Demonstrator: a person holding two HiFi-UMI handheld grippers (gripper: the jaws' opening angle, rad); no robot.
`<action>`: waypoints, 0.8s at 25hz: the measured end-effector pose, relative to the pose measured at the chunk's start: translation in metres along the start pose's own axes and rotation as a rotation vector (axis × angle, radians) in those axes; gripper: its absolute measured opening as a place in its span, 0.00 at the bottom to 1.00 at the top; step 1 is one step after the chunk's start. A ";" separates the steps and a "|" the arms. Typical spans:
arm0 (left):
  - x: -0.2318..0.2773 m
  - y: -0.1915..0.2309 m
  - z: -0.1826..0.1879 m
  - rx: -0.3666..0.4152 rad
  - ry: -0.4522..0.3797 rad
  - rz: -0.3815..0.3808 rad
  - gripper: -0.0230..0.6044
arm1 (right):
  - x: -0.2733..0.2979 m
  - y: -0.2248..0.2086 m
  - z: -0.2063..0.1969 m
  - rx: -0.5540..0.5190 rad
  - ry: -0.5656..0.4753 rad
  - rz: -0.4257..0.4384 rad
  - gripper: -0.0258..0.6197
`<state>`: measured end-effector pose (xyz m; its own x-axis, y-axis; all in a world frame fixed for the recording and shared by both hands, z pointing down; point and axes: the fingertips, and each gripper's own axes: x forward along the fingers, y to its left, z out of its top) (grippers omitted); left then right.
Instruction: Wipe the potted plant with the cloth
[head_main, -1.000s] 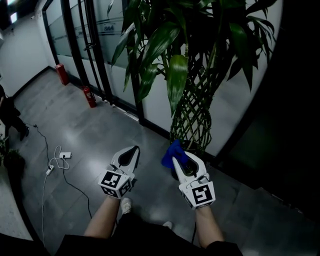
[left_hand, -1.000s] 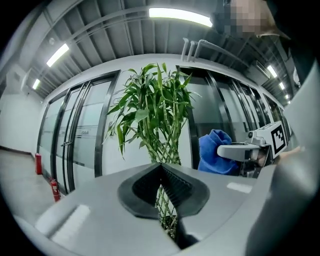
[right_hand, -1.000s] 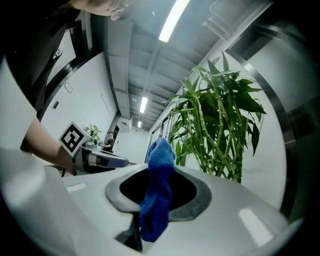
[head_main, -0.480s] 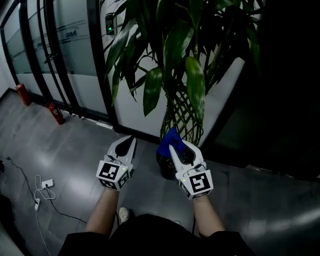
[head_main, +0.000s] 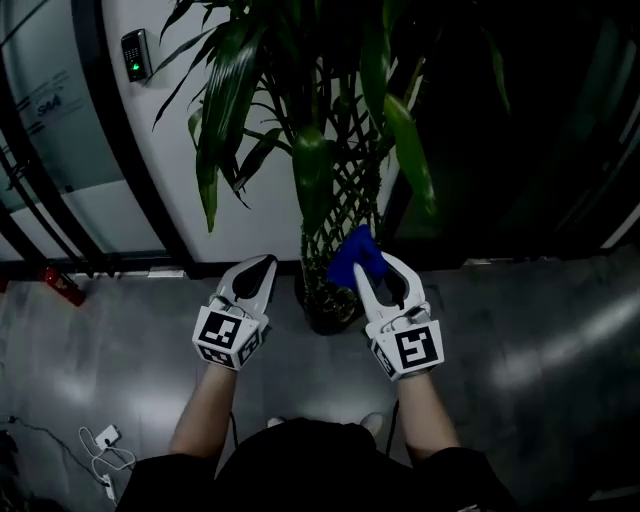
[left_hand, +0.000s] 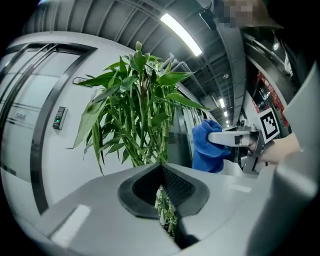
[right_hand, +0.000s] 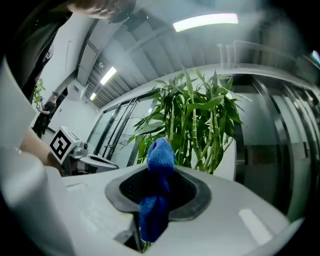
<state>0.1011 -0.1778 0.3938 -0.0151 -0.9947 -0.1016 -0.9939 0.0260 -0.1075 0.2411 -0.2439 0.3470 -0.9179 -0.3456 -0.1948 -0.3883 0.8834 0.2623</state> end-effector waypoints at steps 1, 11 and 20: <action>0.001 0.001 0.001 0.008 -0.001 -0.015 0.05 | 0.000 0.000 0.004 -0.009 0.004 -0.012 0.20; 0.032 0.002 0.025 0.012 0.001 -0.054 0.05 | 0.027 -0.028 0.066 -0.253 0.000 -0.076 0.20; 0.095 0.014 0.077 0.097 -0.014 -0.082 0.05 | 0.075 -0.049 0.132 -0.397 -0.044 -0.067 0.20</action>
<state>0.0941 -0.2641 0.3066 0.0684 -0.9924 -0.1022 -0.9765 -0.0455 -0.2107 0.2023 -0.2717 0.1944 -0.8883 -0.3770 -0.2622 -0.4567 0.6653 0.5906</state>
